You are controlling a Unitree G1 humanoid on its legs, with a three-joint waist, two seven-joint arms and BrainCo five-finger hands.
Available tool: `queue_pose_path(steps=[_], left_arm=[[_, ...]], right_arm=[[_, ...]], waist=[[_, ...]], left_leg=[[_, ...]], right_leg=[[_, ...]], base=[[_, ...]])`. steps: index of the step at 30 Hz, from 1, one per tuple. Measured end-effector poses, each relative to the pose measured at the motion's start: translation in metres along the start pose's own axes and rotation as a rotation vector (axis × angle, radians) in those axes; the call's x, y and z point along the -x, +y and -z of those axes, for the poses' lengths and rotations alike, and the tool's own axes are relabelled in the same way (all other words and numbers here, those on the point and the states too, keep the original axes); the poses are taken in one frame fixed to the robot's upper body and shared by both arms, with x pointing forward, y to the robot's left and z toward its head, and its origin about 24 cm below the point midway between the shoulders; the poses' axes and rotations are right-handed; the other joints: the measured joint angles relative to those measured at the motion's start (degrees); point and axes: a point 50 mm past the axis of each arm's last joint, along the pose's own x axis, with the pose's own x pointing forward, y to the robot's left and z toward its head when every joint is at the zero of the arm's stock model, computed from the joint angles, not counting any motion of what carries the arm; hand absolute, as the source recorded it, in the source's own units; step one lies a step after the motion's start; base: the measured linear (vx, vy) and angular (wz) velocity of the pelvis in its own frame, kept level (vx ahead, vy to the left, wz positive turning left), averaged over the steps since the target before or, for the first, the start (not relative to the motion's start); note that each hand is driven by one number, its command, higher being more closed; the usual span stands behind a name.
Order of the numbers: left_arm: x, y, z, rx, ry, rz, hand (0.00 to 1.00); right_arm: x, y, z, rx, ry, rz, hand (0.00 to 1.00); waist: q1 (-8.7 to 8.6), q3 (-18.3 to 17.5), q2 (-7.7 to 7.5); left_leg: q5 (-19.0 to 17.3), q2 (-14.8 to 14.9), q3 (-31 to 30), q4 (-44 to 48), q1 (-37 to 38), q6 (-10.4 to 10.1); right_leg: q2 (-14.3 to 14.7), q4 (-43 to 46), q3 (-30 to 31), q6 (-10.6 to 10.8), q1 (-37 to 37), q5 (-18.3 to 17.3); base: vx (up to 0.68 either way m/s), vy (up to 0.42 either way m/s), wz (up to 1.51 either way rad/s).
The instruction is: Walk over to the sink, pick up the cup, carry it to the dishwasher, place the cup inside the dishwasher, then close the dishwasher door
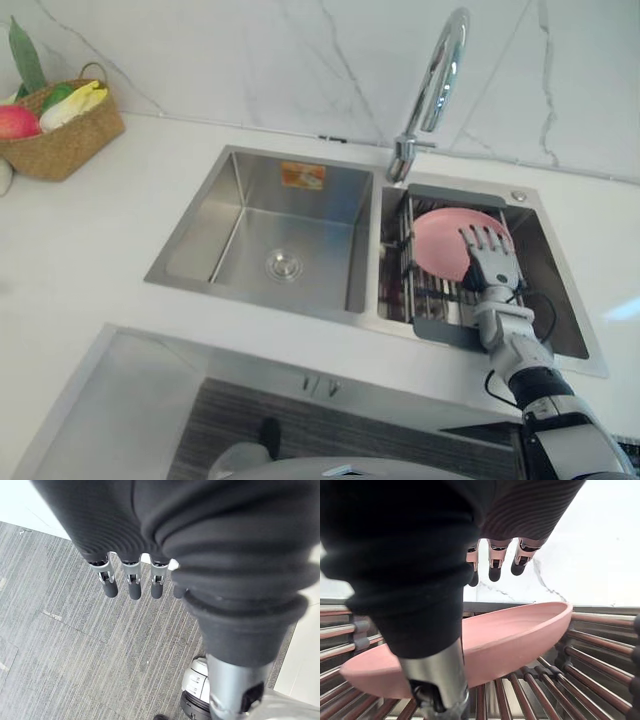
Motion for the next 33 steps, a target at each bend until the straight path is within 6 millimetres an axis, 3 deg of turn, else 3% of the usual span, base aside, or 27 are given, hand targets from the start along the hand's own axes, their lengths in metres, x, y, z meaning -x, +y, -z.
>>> queue_pose_path(steps=[4, 24, 33], left_arm=[[0.0, 0.0, 0.0, 0.002, 0.001, 0.0, 0.0], [-0.001, 0.002, 0.002, 0.002, -0.017, -0.005, 0.0], [-0.001, 0.001, 0.001, 0.003, -0.019, -0.006, 0.0]], right_arm=[[-0.002, 0.003, -0.006, 0.01, -0.028, -0.036, 0.0], [-0.007, 0.004, 0.001, 0.038, 0.022, -0.042, 0.0], [-0.007, -0.006, 0.006, 0.053, 0.068, 0.139, 0.0]], waist=[[0.17, 0.0, 0.0], [1.22, 0.8, 0.13], [1.1, 1.5, 0.41]], left_leg=[[0.2, -0.1, -0.3, 0.0, -0.1, 0.0], [0.5, -0.2, -1.4, 0.0, -0.2, -0.3], [0.8, -0.3, -1.6, 0.0, -0.5, -0.2]], right_leg=[[0.0, 0.0, -0.7, 0.0, 0.1, 0.0], [0.0, 0.0, -1.6, -0.4, 0.6, -0.2], [-0.1, 0.3, -1.8, -0.3, 0.3, -0.2]], base=[[0.0, -0.001, 0.01], [-0.01, 0.0, 0.03], [0.0, 0.001, 0.0]])
